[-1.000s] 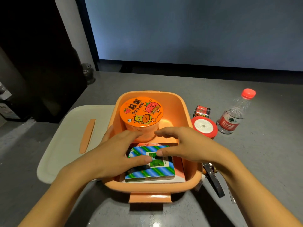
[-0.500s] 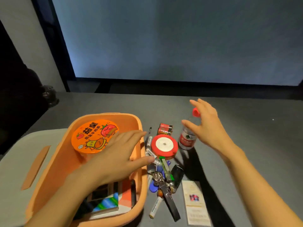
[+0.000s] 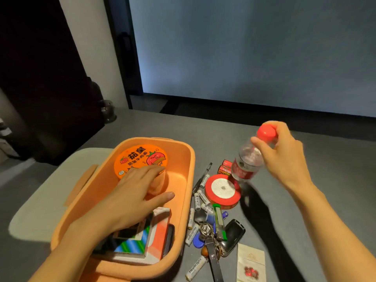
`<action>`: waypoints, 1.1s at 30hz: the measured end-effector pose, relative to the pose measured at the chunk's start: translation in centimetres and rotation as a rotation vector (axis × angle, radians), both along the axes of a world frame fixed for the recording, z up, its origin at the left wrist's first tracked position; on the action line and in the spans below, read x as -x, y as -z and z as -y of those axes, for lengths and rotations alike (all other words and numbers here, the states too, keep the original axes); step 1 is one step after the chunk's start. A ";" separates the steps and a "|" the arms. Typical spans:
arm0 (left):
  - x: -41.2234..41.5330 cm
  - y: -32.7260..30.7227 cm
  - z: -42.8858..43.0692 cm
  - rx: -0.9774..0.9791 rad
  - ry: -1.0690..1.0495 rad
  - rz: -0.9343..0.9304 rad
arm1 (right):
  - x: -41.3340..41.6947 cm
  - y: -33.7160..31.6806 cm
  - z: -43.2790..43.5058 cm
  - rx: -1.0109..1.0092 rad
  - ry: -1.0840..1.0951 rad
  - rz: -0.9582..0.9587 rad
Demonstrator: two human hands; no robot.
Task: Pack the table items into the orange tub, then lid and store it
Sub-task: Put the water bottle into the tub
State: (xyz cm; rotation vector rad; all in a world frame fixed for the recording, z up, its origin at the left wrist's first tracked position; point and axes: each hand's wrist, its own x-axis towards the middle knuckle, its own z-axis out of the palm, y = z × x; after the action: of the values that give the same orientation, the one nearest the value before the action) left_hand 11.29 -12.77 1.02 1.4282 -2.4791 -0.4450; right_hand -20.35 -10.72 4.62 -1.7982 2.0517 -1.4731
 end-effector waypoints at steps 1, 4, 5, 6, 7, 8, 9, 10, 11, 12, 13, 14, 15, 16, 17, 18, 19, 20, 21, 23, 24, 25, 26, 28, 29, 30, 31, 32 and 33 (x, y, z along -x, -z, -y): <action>-0.8 0.0 0.2 0.017 -0.013 -0.016 | -1.0 -1.5 -0.1 0.084 -0.027 0.025; -3.4 0.2 1.4 0.093 -0.051 -0.053 | -5.4 -5.0 -0.5 0.247 -0.173 0.070; -4.3 0.2 1.9 0.102 -0.065 -0.061 | -7.0 -5.3 -0.5 0.259 -0.210 0.058; -5.2 0.3 2.5 0.101 -0.075 -0.071 | -8.7 -5.1 -0.5 0.249 -0.236 0.037; -6.0 0.4 3.0 0.099 -0.076 -0.081 | -10.3 -4.5 -0.4 0.216 -0.258 0.017; -6.7 0.5 3.5 0.101 -0.070 -0.087 | -11.8 -3.8 -0.4 0.168 -0.279 0.000; -7.3 0.6 4.0 0.106 -0.059 -0.087 | -13.1 -3.1 -0.2 0.124 -0.294 -0.018; -7.8 0.7 4.4 0.108 -0.044 -0.085 | -14.0 -2.4 -0.1 0.102 -0.299 -0.039; -8.2 0.8 4.8 0.105 -0.026 -0.083 | -14.6 -1.9 0.0 0.103 -0.292 -0.062; -8.4 1.0 5.2 0.096 -0.005 -0.084 | -15.0 -1.6 0.1 0.111 -0.283 -0.093; -8.5 1.0 5.5 0.085 0.017 -0.089 | -15.2 -1.4 0.2 0.111 -0.281 -0.133; -8.5 1.1 5.8 0.075 0.041 -0.093 | -15.3 -1.2 0.2 0.098 -0.277 -0.171; -8.4 1.1 6.1 0.069 0.065 -0.096 | -15.4 -0.9 0.2 0.075 -0.263 -0.202; -8.3 1.1 6.4 0.068 0.089 -0.101 | -15.6 -0.7 0.2 0.043 -0.245 -0.229; -8.2 1.1 6.5 0.072 0.109 -0.103 | -16.0 -0.4 0.1 0.008 -0.232 -0.257; -8.1 1.0 6.7 0.074 0.125 -0.103 | -16.5 -0.2 0.1 -0.025 -0.227 -0.288; -8.0 0.9 6.8 0.071 0.136 -0.102 | -17.0 0.1 -0.1 -0.045 -0.230 -0.316; -7.9 0.9 6.9 0.065 0.144 -0.104 | -17.3 0.3 -0.2 -0.050 -0.240 -0.334; -7.8 0.9 7.0 0.057 0.152 -0.108 | -17.6 0.4 -0.3 -0.049 -0.254 -0.345; -7.6 0.9 7.1 0.035 0.167 -0.115 | -17.5 0.3 -0.6 -0.059 -0.283 -0.360; -7.5 1.0 7.2 0.025 0.170 -0.115 | -17.3 0.3 -0.7 -0.074 -0.291 -0.364; -7.4 1.1 7.1 0.020 0.177 -0.113 | -17.0 0.1 -0.9 -0.094 -0.289 -0.367; -7.3 1.1 7.1 0.020 0.187 -0.112 | -16.8 0.0 -1.1 -0.113 -0.281 -0.371; -7.0 1.1 7.1 0.038 0.214 -0.124 | -16.6 -0.2 -1.3 -0.128 -0.278 -0.381; -6.8 1.0 7.1 0.049 0.226 -0.138 | -16.6 -0.2 -1.3 -0.128 -0.285 -0.382; -6.6 0.9 7.0 0.057 0.239 -0.157 | -16.8 -0.2 -1.3 -0.133 -0.293 -0.385; -6.4 0.8 6.7 0.063 0.255 -0.181 | -16.9 -0.2 -1.3 -0.139 -0.300 -0.389; -6.2 0.8 6.5 0.066 0.276 -0.201 | -17.0 -0.2 -1.2 -0.143 -0.306 -0.392; -6.0 0.7 6.1 0.067 0.301 -0.212 | -16.9 -0.2 -1.2 -0.143 -0.307 -0.391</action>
State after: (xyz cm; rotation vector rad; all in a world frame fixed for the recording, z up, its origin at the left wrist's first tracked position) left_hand 17.29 -18.87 0.29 0.9311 -2.5116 -0.5344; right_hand -3.45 -9.54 4.79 -2.3530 1.8441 -0.9312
